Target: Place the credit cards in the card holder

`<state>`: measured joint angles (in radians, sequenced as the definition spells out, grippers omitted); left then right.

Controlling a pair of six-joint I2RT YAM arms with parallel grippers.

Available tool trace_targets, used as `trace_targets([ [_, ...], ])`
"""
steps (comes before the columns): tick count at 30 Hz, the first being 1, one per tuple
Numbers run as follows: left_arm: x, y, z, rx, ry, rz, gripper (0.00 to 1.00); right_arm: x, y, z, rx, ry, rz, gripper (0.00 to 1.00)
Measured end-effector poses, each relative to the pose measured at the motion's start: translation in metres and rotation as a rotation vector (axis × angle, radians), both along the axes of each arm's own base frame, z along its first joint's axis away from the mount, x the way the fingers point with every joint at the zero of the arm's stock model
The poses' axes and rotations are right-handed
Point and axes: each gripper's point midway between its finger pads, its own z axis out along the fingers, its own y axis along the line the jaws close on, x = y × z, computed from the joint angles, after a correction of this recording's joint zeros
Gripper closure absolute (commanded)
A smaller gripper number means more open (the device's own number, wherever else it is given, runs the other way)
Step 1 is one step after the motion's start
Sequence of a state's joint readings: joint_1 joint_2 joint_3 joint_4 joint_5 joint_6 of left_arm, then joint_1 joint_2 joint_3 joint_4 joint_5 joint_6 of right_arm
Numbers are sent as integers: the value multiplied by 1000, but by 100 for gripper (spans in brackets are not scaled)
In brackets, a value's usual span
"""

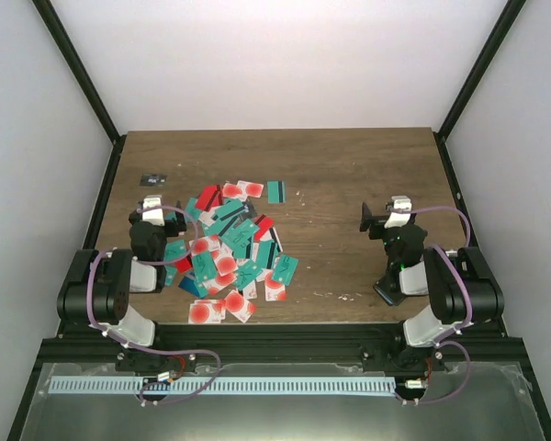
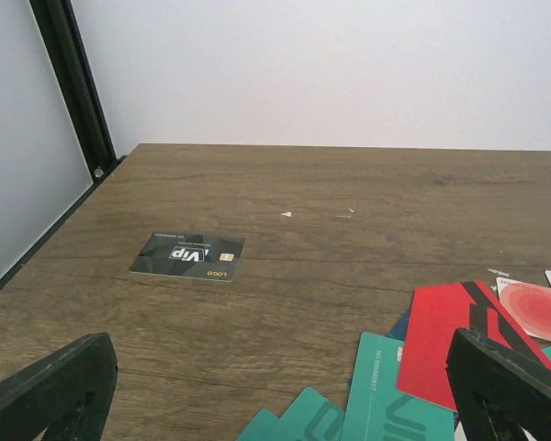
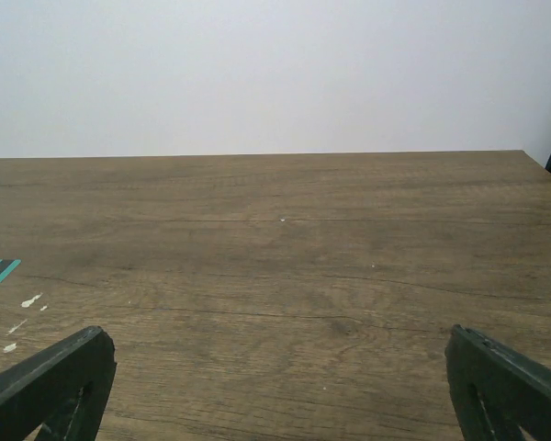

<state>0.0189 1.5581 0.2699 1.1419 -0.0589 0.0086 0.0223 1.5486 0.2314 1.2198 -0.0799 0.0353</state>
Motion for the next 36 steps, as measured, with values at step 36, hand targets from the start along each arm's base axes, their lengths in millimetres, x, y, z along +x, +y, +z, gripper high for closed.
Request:
trace_targets([
  [36, 94, -5, 214, -174, -120, -3, 0, 31, -15, 158, 100, -156, -95, 0],
])
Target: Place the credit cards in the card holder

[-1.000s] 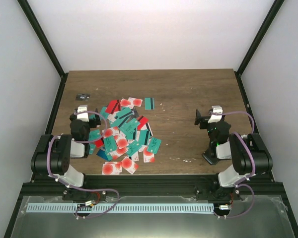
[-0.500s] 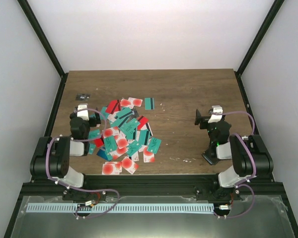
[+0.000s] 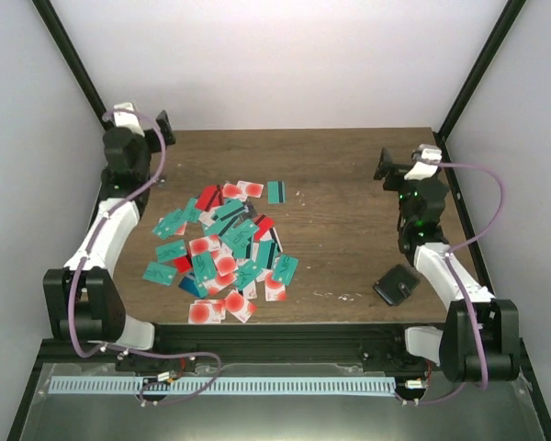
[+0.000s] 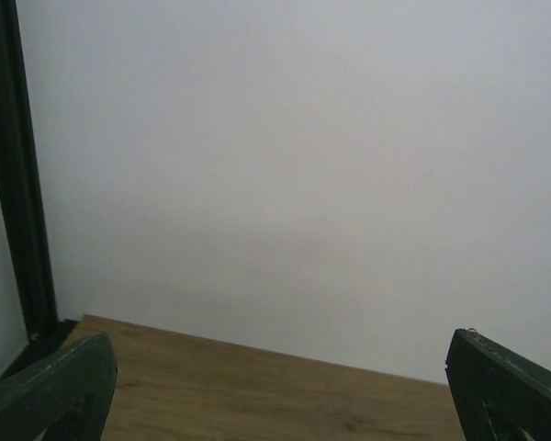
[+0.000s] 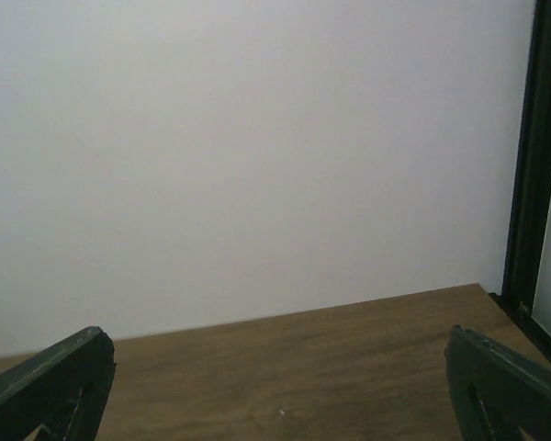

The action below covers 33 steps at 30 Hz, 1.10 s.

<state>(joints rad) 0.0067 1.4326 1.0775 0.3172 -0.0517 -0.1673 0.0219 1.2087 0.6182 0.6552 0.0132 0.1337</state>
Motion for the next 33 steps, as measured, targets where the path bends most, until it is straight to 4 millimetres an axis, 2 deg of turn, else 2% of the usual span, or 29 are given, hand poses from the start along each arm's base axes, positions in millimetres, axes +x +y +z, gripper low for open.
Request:
trace_targets([
  [3, 3, -4, 33, -80, 21, -20, 0, 5, -6, 22, 81, 20, -30, 0],
  [6, -3, -14, 58, -113, 47, -80, 0, 3, -11, 34, 143, 44, -57, 0],
  [9, -23, -12, 55, -179, 109, -65, 0, 2, -10, 30, 178, 105, -58, 0],
  [12, -48, 9, 34, -311, 181, 13, 0, 5, -7, 21, 196, 182, -45, 0],
  [13, -56, 20, 21, -383, 210, 32, 0, 6, -6, 17, 203, 207, -41, 0],
  [15, -61, 28, -1, -484, 255, 40, 0, 5, -3, 7, 229, 259, -31, 0],
  [17, -60, 26, -34, -597, 334, 28, 0, 2, 0, -6, 262, 318, -24, 0],
  [19, -62, 15, -76, -705, 439, 17, 0, -2, 1, -21, 297, 383, -30, 0],
  [21, -72, 4, -120, -788, 567, 32, 0, -8, 1, -36, 325, 451, -44, 0],
  [22, -79, 0, -134, -814, 621, 48, 0, -13, 1, -47, 341, 505, -57, 0],
  [24, -90, -7, -149, -832, 697, 62, 0, -20, 1, -62, 366, 598, -82, 0],
  [29, -107, -19, -154, -733, 798, 78, 0, -41, -1, -104, 422, 852, -172, 0],
  [33, -134, -15, -167, -633, 888, 121, 0, -79, -4, -143, 460, 1063, -268, 0],
])
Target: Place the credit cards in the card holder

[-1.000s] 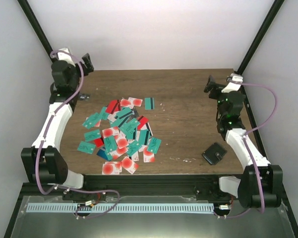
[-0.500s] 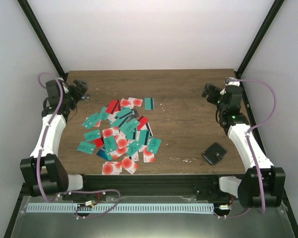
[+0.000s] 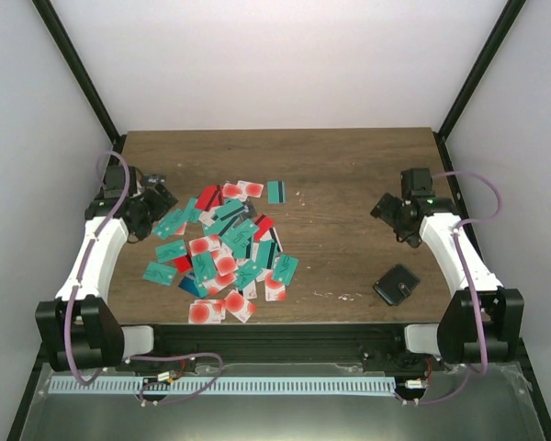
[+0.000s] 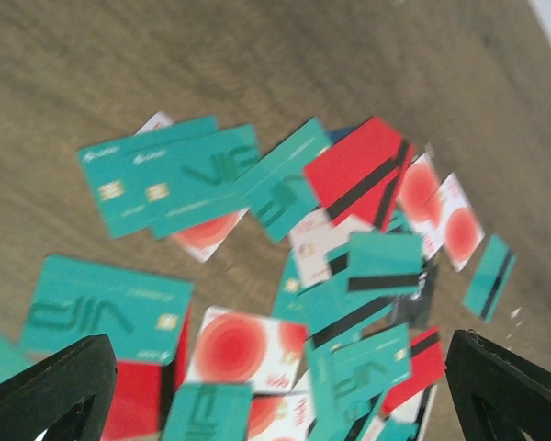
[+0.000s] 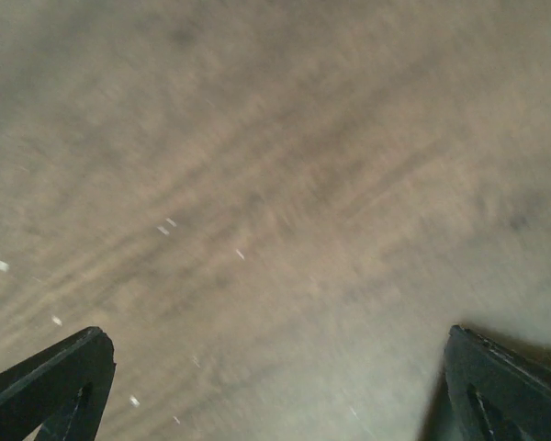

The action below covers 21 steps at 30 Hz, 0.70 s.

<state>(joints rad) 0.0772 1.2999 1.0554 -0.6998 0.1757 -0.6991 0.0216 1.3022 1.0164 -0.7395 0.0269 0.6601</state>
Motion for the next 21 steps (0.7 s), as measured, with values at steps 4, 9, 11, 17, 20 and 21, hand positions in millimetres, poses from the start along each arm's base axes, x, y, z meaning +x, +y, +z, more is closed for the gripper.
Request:
trace_targets([
  [4, -27, -2, -9, 26, 46, -51, 0, -37, -3, -22, 22, 152, -75, 0],
  [9, -57, -17, -18, 5, 76, -136, 0, -95, -9, -48, 24, 313, -184, 0],
  [11, -63, -26, -19, -3, 76, -178, 1, -113, -11, -55, 21, 351, -217, 0],
  [17, -87, -56, -29, -35, 90, -299, 5, -137, -11, -75, 35, 402, -261, 2],
  [20, -96, -74, -29, -40, 93, -371, 5, -141, -10, -85, 44, 417, -272, 2],
  [21, -98, -79, -28, -40, 89, -390, 5, -143, -9, -90, 46, 429, -276, 1],
])
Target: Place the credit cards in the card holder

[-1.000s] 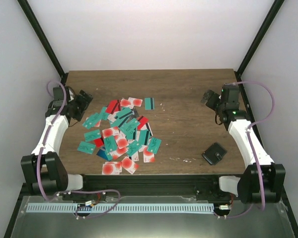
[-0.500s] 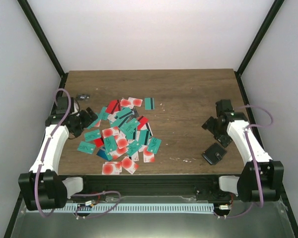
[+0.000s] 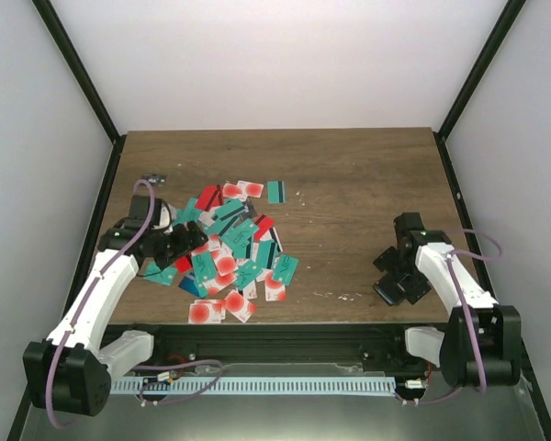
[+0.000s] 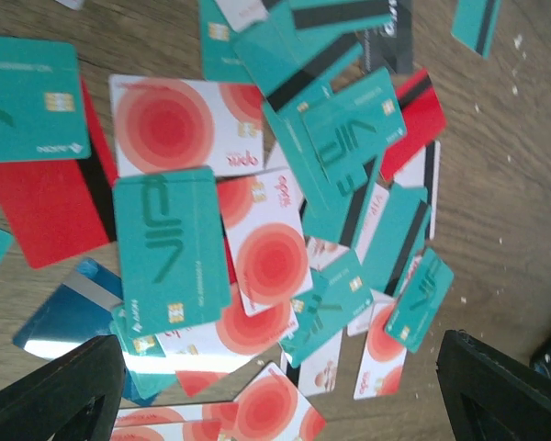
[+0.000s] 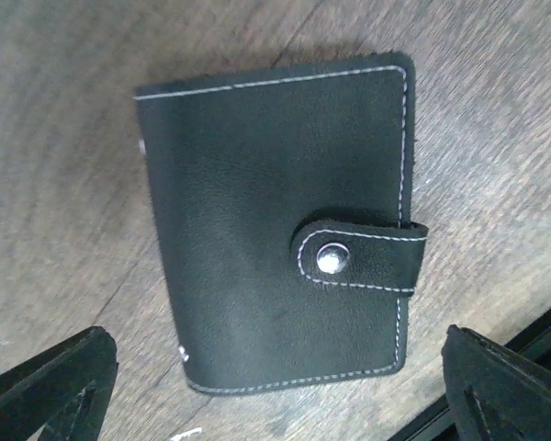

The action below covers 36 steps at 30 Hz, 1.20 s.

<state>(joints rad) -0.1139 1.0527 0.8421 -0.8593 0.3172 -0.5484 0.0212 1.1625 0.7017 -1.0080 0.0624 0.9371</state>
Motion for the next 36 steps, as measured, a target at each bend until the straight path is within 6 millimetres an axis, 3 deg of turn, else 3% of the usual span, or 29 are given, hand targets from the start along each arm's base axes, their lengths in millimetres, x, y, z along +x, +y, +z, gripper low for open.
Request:
trace_targets([
  [5, -10, -13, 5, 4, -9, -61, 6, -8, 3, -27, 15, 60, -1, 3],
  [9, -16, -15, 7, 13, -8, -73, 7, -6, 6, -41, 34, 87, 15, 16],
  [15, -22, -13, 12, 23, -11, -74, 8, 4, 11, -44, 62, 73, 51, 33],
  [22, -21, -18, 22, 24, -26, -85, 11, 14, 22, -43, 98, 93, 120, 37],
  [30, -25, -57, 14, 27, 8, -178, 12, 39, 86, -40, 169, 98, 343, 36],
  [36, -12, -95, 10, 111, 38, -264, 7, 50, 138, -36, 244, 80, 494, 28],
])
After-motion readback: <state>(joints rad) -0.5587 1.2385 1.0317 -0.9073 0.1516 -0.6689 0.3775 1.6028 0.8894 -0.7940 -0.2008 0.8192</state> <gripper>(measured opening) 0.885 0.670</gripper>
